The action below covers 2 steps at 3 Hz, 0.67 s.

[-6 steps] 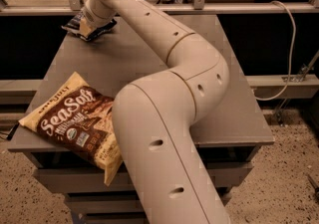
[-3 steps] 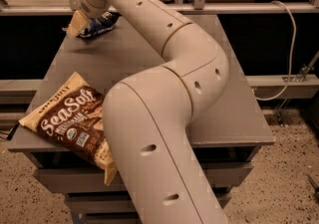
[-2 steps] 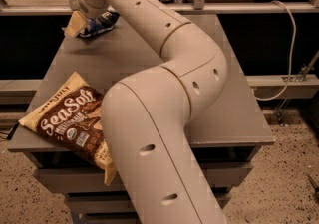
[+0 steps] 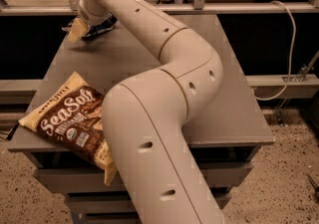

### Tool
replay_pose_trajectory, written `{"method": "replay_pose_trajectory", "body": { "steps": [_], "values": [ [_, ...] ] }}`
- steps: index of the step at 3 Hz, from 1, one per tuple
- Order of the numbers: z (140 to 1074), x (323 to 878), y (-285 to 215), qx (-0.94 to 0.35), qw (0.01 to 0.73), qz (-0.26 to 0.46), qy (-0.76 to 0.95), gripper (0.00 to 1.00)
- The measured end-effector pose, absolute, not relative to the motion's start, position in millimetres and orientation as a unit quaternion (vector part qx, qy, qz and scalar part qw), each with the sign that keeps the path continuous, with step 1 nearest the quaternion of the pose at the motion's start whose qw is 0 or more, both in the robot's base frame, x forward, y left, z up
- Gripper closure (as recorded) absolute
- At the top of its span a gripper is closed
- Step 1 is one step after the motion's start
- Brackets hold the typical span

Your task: Pick blue chip bag

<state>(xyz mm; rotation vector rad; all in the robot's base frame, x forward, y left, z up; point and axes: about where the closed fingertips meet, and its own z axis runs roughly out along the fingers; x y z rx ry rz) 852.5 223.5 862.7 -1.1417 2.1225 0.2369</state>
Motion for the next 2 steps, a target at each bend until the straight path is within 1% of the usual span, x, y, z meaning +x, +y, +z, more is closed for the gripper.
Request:
{"method": "replay_pose_trajectory", "body": {
  "steps": [2],
  "values": [
    [864.7, 856.7, 223.4, -0.438, 0.358, 0.08, 0.821, 0.6]
  ]
}}
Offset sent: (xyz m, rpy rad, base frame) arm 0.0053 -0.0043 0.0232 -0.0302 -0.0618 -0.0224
